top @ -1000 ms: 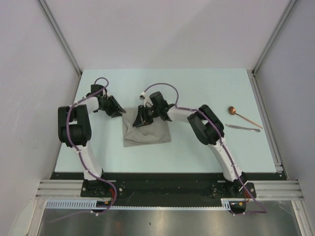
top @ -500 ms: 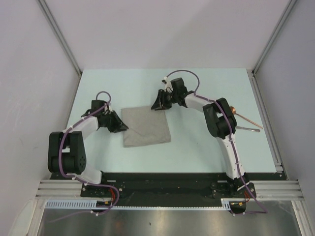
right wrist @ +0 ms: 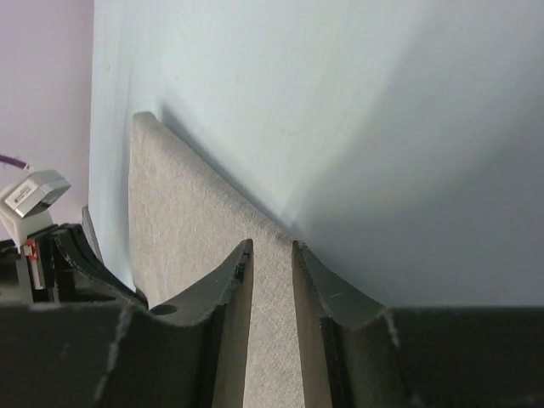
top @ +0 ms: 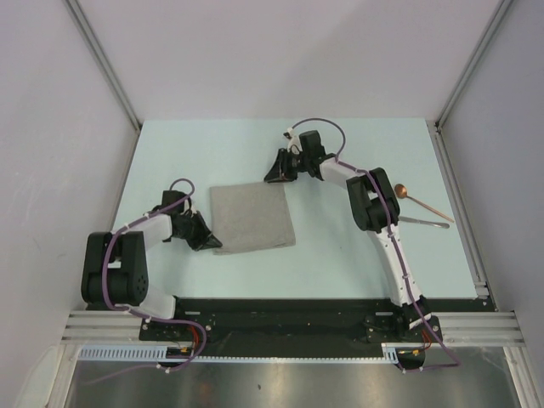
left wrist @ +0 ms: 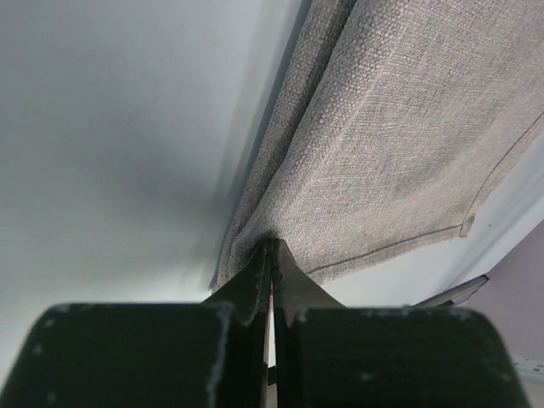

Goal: Fold the napkin into a case and place the utensils inside
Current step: Smooth out the square-folded napkin at the center of the board.

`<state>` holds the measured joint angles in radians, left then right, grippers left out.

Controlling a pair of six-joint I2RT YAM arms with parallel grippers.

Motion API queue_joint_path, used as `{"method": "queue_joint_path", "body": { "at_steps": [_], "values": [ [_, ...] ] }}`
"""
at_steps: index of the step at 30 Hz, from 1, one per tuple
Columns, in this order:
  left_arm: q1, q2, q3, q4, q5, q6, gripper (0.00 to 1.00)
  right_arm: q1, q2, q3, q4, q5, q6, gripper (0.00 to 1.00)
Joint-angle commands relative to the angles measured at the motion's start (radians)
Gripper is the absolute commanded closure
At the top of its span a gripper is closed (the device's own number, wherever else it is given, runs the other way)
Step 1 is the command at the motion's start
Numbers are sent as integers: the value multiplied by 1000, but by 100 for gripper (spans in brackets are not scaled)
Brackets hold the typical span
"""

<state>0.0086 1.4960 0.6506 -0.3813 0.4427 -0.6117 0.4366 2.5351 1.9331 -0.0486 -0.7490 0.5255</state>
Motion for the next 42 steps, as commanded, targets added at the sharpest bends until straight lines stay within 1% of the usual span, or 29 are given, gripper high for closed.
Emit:
{"method": "queue_joint_path", "body": {
  "at_steps": [1,4,7,8,11,14,17,18,20,21,22,23,25,29,31,33,34,35,37,39,42],
  "values": [
    [-1,-66,-29,-59,-133,18,99,-27,68,93,-8,34,-12,70],
    [-1,-94,-22,-80,-150,38,98,-36,94,144,-42,33,-13,71],
    [-1,-141,4,-87,-102,70,94,-36,74,167,-56,40,-19,70],
    [-1,-172,23,-93,-99,75,89,-36,70,193,-83,56,-19,70],
    [-2,-213,66,-88,-1,96,78,-44,36,256,-176,75,-27,69],
    [-1,-232,89,-59,95,89,75,-42,-42,254,-252,131,-51,66],
    [-1,-209,69,-25,139,67,77,-35,-139,181,-260,132,-64,65],
    [-1,-186,63,-27,133,64,78,-32,-162,109,-240,120,-58,64],
    [-1,-171,28,-18,131,61,80,-21,-223,20,-169,68,-29,63],
    [-1,-163,15,-13,129,59,81,-18,-237,-76,-136,50,-16,63],
    [-2,-152,-6,-13,120,58,82,-12,-254,-121,-56,27,2,63],
    [-1,-149,-15,-11,111,58,83,-4,-274,-162,-12,-7,34,63],
    [-2,-141,-41,-13,79,55,85,1,-274,-242,68,-16,53,64],
    [-1,-131,-78,-5,51,47,85,-4,-228,-258,105,-19,51,65],
    [-1,-131,-81,-31,1,47,87,-16,-181,-235,98,-13,38,65],
    [-1,-151,-83,-44,-42,37,89,-38,-145,-169,73,-6,9,65],
    [-1,-158,-88,-54,-94,20,91,-44,-107,-148,66,-6,1,65],
    [-1,-169,-94,-53,-114,7,91,-50,-87,-79,53,-9,-11,65],
    [-1,-172,-121,-38,-133,-9,91,-67,-14,-1,-44,-4,-59,65],
    [-2,-145,-137,-21,-127,-17,91,-73,30,88,-66,-4,-74,65],
    [-1,-111,-138,2,-89,-8,95,-84,99,194,-115,-21,-75,65]
  ]
}}
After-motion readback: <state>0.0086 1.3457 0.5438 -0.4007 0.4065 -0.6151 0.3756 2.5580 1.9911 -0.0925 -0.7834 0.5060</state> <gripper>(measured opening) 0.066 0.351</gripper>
